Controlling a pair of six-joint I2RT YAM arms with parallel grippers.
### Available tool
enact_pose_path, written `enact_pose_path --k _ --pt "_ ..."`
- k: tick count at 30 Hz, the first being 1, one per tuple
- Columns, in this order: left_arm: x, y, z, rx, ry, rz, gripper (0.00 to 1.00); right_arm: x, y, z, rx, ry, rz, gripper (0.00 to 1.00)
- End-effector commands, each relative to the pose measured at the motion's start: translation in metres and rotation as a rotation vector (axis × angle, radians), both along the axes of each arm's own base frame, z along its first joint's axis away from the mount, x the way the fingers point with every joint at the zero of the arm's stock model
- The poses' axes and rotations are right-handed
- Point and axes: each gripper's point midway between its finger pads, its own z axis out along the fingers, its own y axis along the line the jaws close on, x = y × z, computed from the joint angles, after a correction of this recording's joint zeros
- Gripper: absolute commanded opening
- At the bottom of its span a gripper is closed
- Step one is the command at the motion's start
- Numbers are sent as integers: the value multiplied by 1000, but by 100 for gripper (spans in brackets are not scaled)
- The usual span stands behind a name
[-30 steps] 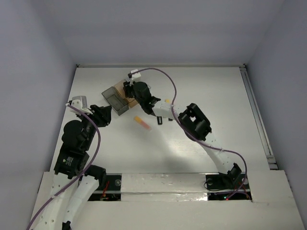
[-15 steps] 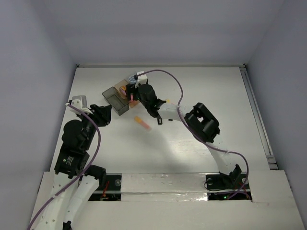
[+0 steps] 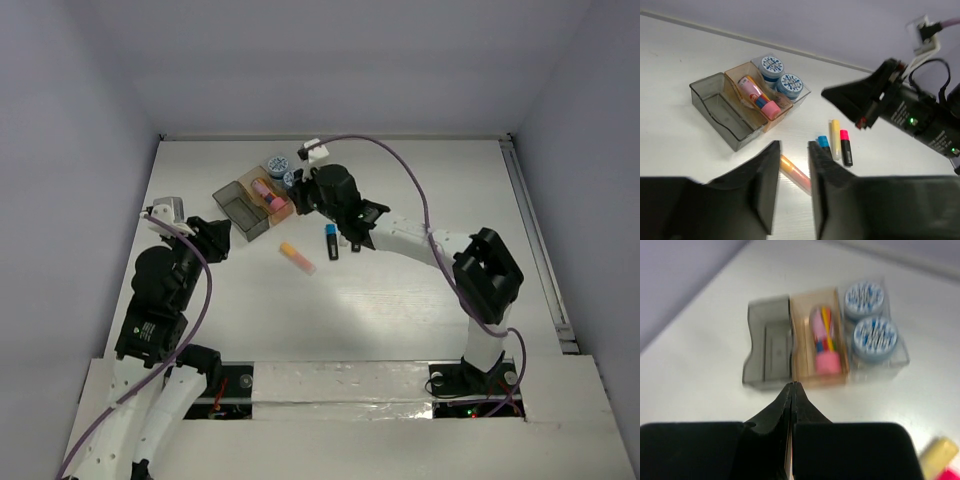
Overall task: Sort the stationery into containers
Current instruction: Pick up the pen from the center of the board.
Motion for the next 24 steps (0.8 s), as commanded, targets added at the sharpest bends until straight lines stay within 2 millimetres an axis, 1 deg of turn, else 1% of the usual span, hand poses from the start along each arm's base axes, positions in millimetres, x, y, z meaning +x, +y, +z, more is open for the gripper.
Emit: enact_pose_path --k 1,2,3,4,5,6,7,8,9,10,11,12,13,14,15,16,17,19,20,21,22,23,24 --pt "5 -1 6 -2 -31 -3 22 -52 -13 -75 -172 240 129 0" --pt "5 0 7 -3 -31 0 20 -63 -13 -83 -183 279 175 5" --pt "5 0 7 -2 -34 3 19 -73 -19 -98 -212 320 192 10" --pt "5 0 7 -4 -35 5 16 -80 -23 -102 -222 341 203 21" --pt "5 1 8 -6 -37 8 15 -86 -25 -108 -234 357 221 44" --pt "5 1 6 -4 -29 7 15 -90 -27 -114 -250 373 235 54" --pt "4 1 7 -3 -31 5 14 -95 -30 -121 -275 395 247 61" --pt "4 1 8 -6 -37 6 14 -97 -31 -134 -308 413 258 67" --pt "3 2 8 -6 -40 10 15 -98 -32 -140 -326 427 262 69" --pt "2 3 10 -9 -48 13 15 -104 -30 -145 -353 443 276 69" --pt "2 3 10 -9 -50 16 16 -108 -28 -157 -381 454 290 70" --pt "1 3 10 -8 -47 16 17 -108 -28 -162 -390 460 291 71" --pt "1 3 10 -9 -45 14 19 -108 -29 -167 -402 471 293 74" --pt "0 3 10 -8 -46 13 20 -110 -26 -170 -418 471 297 74" --pt "0 3 10 -8 -47 13 21 -108 -27 -180 -441 480 289 74" --pt "-1 3 13 -13 -62 13 25 -110 -24 -186 -458 482 291 74" --pt "-1 4 14 -13 -63 13 27 -109 -23 -183 -456 480 295 74" --pt "0 5 13 -12 -60 16 29 -109 -22 -192 -468 496 300 72" --pt "-1 4 13 -13 -60 10 30 -107 -21 -193 -472 492 293 69" --pt "-1 3 12 -12 -57 5 30 -108 -15 -191 -477 481 302 68" --pt "-2 3 14 -14 -65 5 32 -108 -18 -199 -498 493 293 65" --pt "-2 3 15 -16 -71 4 34 -107 -18 -201 -514 484 272 56" --pt "-3 3 17 -17 -76 2 35 -103 -17 -200 -517 477 259 51"
